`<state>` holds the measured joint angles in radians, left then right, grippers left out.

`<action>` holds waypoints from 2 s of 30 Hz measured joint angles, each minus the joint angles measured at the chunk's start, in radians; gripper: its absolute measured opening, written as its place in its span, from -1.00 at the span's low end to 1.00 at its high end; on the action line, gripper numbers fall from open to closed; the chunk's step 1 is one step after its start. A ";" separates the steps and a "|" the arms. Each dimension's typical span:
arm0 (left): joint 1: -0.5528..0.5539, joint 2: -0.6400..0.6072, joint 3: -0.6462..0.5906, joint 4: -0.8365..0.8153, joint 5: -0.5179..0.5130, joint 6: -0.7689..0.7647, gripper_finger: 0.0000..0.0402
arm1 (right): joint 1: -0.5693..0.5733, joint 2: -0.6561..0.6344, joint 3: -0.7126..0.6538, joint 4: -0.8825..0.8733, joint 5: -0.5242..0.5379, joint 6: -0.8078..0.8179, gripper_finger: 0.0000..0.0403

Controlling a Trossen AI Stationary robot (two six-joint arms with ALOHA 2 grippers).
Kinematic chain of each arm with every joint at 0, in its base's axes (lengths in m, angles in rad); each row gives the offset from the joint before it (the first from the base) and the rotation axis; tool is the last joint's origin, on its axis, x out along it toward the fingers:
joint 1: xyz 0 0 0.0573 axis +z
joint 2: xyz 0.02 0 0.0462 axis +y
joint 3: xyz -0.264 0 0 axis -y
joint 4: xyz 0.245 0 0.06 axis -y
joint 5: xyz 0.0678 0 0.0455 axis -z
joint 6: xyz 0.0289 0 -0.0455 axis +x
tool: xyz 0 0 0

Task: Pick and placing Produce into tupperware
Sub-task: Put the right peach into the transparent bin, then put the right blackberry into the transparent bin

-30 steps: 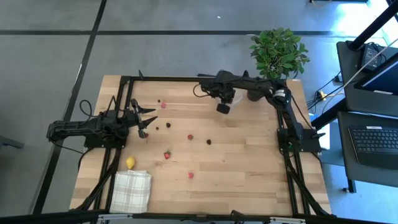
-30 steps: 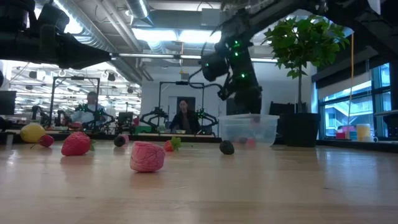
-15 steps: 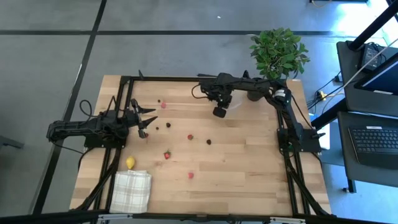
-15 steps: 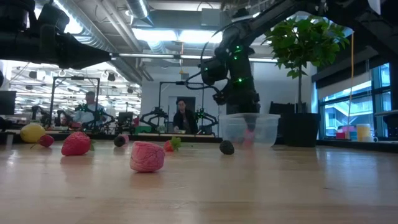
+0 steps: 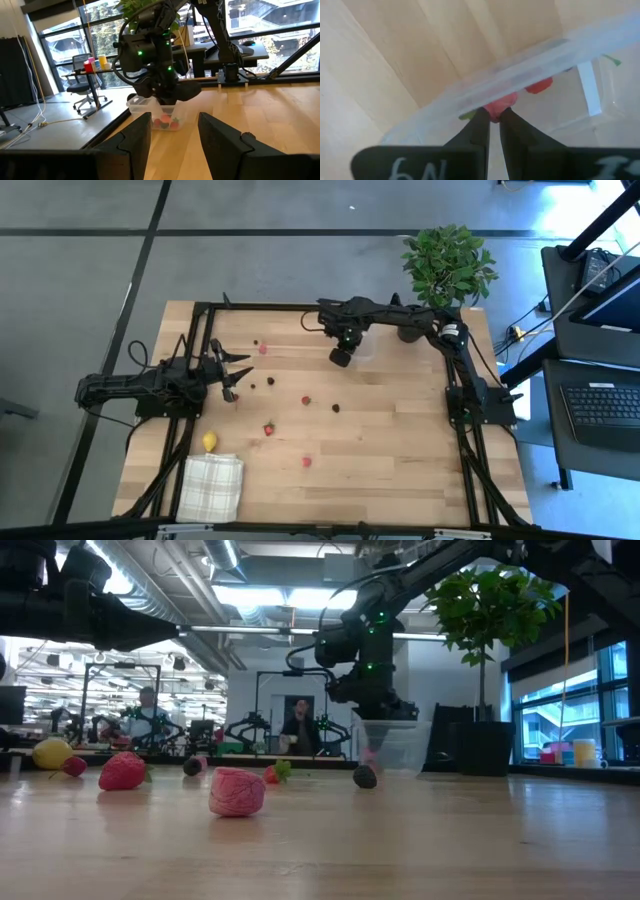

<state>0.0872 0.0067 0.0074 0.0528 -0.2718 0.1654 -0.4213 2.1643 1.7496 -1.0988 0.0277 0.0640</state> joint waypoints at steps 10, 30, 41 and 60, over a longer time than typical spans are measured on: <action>0.000 0.000 0.000 0.000 0.000 0.000 -0.22 | 0.000 0.000 0.000 -0.019 0.003 -0.047 -0.82; 0.000 0.000 0.000 0.000 0.000 0.000 -0.22 | 0.000 0.000 0.000 -0.013 0.004 -0.048 -0.45; 0.000 0.000 0.000 0.000 0.000 0.000 -0.22 | 0.000 0.000 0.050 -0.147 0.005 -0.043 -0.13; 0.000 0.000 0.000 0.000 0.000 0.002 -0.22 | 0.174 -0.072 0.455 -0.307 -0.003 -0.165 -0.14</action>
<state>0.0872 0.0066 0.0078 0.0528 -0.2718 0.1677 -0.2475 2.0924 2.2047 -1.4056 0.0242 -0.1009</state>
